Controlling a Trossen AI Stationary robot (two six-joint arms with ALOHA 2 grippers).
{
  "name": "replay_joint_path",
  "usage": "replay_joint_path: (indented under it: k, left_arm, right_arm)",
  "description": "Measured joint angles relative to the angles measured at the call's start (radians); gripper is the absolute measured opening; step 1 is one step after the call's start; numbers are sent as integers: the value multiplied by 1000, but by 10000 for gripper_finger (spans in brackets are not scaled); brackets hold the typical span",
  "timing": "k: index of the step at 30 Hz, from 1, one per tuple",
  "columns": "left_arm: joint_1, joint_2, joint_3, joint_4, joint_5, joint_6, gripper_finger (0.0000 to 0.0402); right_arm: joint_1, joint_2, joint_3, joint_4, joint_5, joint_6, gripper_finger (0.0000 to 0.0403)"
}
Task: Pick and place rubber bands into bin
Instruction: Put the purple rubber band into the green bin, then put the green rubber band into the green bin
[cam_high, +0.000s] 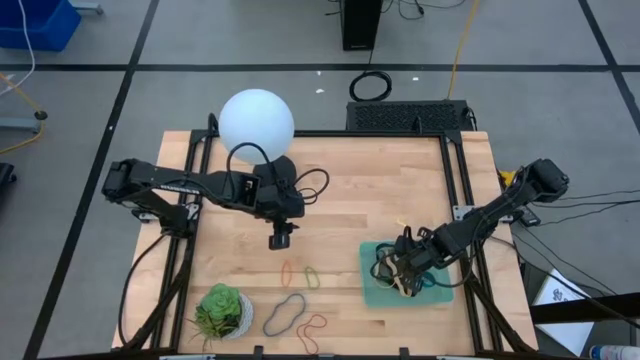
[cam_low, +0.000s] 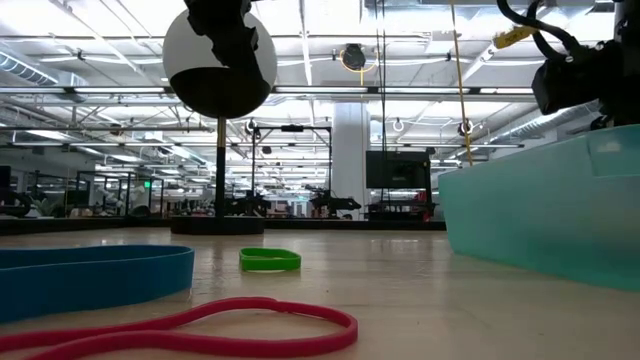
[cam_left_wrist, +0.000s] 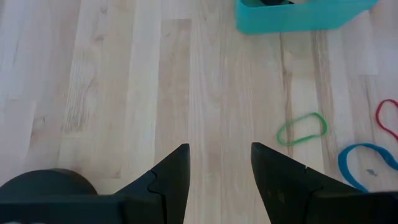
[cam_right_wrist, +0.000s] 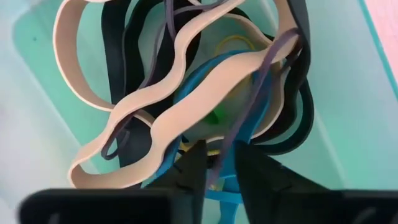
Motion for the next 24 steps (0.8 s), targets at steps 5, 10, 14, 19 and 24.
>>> replay_joint_path:
  k: [5,10,14,19,24]
  left_arm:
    - [0,0,0,0,0,15,177]
    - [0,0,0,0,1,18,177]
    - [-6,0,0,26,7,50,177]
    - [-36,16,0,131,81,67,177]
    - [-95,84,0,180,72,62,177]
  right_arm:
    - [0,-27,0,-21,0,-6,136]
    - [0,-124,0,-40,9,18,176]
    - [0,-218,0,-40,65,7,192]
    - [-1,-305,0,-38,143,-52,196]
    - [-2,-345,0,-27,166,-113,191]
